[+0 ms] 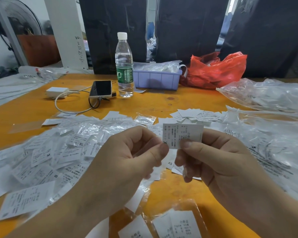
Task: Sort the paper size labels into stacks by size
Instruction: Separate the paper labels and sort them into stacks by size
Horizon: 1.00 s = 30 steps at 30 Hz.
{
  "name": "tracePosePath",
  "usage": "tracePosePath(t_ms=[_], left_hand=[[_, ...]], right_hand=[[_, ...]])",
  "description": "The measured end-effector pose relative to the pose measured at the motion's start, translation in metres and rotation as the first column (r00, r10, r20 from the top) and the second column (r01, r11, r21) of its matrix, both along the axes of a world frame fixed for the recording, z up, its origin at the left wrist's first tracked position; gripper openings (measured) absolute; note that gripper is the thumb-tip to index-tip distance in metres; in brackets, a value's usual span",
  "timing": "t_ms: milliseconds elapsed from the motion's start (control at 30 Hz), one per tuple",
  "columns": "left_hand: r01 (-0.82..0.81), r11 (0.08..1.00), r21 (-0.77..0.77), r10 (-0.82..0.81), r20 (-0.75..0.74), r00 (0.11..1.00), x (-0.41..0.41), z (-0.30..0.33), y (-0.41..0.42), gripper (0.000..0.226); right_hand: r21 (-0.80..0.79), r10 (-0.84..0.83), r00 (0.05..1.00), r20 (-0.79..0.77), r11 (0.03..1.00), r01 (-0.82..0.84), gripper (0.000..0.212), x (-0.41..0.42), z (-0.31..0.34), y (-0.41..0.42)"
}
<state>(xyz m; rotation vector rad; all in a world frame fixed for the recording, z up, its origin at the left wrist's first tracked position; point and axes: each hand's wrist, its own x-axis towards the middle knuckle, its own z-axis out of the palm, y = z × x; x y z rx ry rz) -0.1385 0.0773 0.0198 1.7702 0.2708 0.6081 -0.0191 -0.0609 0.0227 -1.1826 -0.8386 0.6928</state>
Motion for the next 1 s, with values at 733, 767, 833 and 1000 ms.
tracePosePath(t_ms=[733,767,833,1000], left_hand=[[-0.012,0.995,0.099,0.009,0.029,1.0,-0.0016,-0.0005,0.0042,0.031],[0.008,0.996,0.092,-0.009,0.019,1.0,-0.0014,-0.0011,0.0033,0.032],[0.034,0.998,0.059,-0.035,0.005,0.999,0.0001,-0.0026,0.0022,0.031],[0.004,1.0,0.001,-0.004,0.014,1.0,0.0005,-0.0014,0.0045,0.017]], right_hand=[[-0.151,0.05,0.945,0.322,0.989,0.0,0.016,-0.0034,-0.0057,-0.0018],[-0.157,0.067,0.947,0.314,0.987,-0.018,0.015,-0.0042,-0.0058,-0.0013],[-0.175,0.097,0.947,0.306,0.984,-0.044,0.015,-0.0045,-0.0063,-0.0008],[-0.101,0.011,0.962,0.274,0.995,0.018,0.014,0.0015,-0.0036,-0.0013]])
